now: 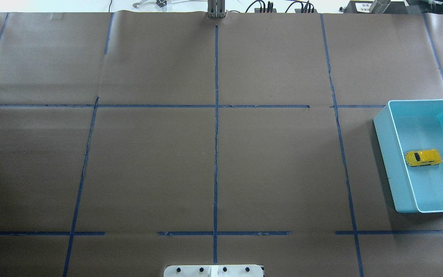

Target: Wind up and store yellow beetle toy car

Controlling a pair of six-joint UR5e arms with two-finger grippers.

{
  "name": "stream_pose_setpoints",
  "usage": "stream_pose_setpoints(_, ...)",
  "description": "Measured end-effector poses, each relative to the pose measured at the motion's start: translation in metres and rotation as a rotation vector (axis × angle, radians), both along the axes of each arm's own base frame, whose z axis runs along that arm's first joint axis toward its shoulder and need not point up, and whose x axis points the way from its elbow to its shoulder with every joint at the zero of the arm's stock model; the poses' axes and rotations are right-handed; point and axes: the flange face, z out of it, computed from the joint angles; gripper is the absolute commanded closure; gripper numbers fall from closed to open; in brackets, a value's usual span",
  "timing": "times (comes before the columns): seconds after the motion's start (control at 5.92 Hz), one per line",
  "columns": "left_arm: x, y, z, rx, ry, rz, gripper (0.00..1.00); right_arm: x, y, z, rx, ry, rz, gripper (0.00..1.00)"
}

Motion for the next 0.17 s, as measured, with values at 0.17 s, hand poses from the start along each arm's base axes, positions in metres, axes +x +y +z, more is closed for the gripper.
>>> stream_pose_setpoints(0.17, 0.0, 0.0, 0.0, 0.0, 0.0, 0.0, 0.0, -0.0001, -0.0001, -0.0004, 0.001, 0.0, 0.0, 0.0)
